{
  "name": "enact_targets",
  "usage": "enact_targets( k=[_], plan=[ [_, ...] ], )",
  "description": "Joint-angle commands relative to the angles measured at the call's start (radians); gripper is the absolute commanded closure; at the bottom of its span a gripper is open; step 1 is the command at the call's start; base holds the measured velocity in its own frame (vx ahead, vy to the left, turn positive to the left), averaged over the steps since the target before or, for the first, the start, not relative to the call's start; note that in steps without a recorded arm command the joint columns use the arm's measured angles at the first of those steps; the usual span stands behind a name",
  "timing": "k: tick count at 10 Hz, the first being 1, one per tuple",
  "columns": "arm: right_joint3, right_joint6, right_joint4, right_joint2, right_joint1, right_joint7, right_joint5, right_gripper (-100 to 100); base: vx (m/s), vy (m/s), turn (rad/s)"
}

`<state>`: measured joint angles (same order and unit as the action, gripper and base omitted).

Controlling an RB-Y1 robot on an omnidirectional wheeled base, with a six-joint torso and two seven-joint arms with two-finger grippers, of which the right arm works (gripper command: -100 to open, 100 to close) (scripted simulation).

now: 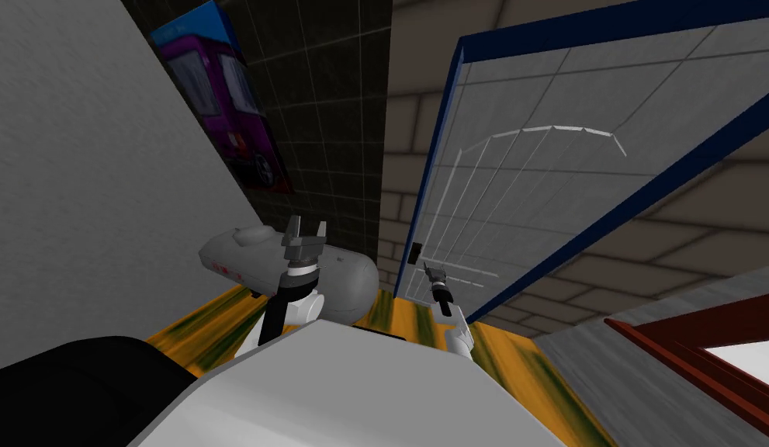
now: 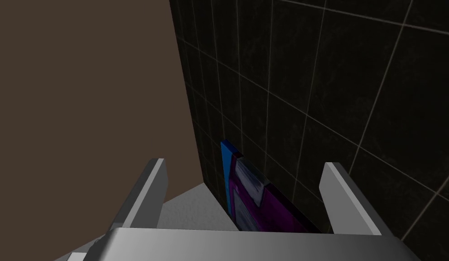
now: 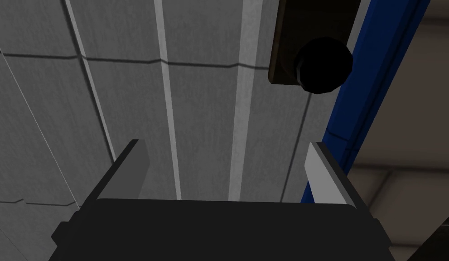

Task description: Pull the door open

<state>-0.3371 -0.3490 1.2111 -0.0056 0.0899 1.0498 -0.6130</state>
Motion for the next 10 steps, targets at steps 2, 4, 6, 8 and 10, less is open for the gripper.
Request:
enact_targets(
  k=[2, 4, 6, 8, 10],
  plan=[
    [-0.051, -0.001, -0.016, 0.016, 0.014, 0.015, 0.014, -100, 0.144, 0.028, 0.176],
    [-0.078, -0.001, -0.026, 0.031, 0.024, 0.025, 0.021, -100, 0.205, 0.052, 0.15],
    [-0.092, -0.001, -0.031, 0.04, 0.028, 0.03, 0.025, -100, 0.209, 0.083, 0.042],
    [-0.09, -0.002, -0.034, 0.039, 0.014, 0.029, 0.023, 100, 0.001, 0.019, -0.008],
    [-0.09, -0.002, -0.034, 0.039, 0.014, 0.029, 0.023, 100, -0.022, 0.002, 0.02]
  ],
)
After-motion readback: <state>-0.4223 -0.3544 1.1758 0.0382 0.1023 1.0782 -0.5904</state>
